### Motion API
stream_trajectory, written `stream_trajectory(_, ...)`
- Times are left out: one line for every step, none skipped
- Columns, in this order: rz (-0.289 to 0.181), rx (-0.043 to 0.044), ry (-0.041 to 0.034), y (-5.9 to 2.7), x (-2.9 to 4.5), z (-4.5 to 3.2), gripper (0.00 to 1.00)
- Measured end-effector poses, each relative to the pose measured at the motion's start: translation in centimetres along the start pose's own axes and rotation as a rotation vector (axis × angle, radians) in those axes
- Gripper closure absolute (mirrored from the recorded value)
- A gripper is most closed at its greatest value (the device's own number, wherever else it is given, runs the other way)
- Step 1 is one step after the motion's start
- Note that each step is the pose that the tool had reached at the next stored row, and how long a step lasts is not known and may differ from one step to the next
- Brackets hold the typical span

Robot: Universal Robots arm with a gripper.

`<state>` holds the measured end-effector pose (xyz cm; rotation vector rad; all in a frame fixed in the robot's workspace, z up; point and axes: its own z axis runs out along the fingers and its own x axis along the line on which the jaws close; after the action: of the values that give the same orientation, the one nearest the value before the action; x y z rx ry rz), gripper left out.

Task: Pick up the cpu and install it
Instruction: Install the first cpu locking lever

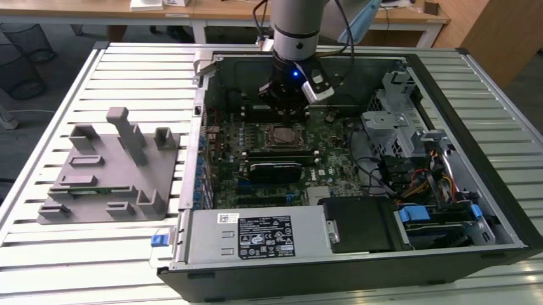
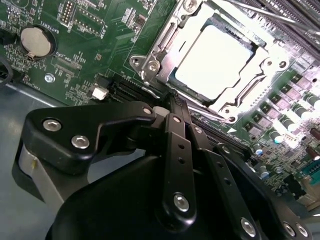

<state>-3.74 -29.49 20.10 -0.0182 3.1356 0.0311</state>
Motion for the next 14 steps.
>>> stream_trajectory(0.0,-0.0001,0.0,0.06,-0.01,0.0,0.89)
stream_trajectory(0.0,0.0,0.0,0.09,-0.03,0.0,0.89)
stream_trajectory(-0.001,0.0001,0.0002,0.1,-0.07,0.0,0.89)
stream_trajectory(0.0,0.0,0.0002,0.12,-0.11,0.0,0.89)
stream_trajectory(0.0,0.0,0.0001,0.13,-0.17,0.0,0.89)
stream_trajectory(0.0,-0.0001,0.0,0.14,-0.24,0.01,0.89)
stream_trajectory(0.0,-0.0002,-0.0001,0.14,-0.31,0.01,0.89)
stream_trajectory(0.0,-0.0001,0.0,0.14,-0.36,0.01,0.89)
stream_trajectory(0.0,-0.0001,0.0001,0.13,-0.41,0.01,0.89)
stream_trajectory(0.0,0.0,0.0002,0.14,-0.46,0.01,0.89)
stream_trajectory(0.0,-0.0001,0.0001,0.14,-0.49,0.01,0.89)
stream_trajectory(0.0,0.0,0.0002,0.14,-0.49,0.02,0.89)
stream_trajectory(0.0,0.0001,0.0002,0.14,-0.49,0.04,0.89)
stream_trajectory(0.0,0.0002,0.0002,0.14,-0.49,0.07,0.89)
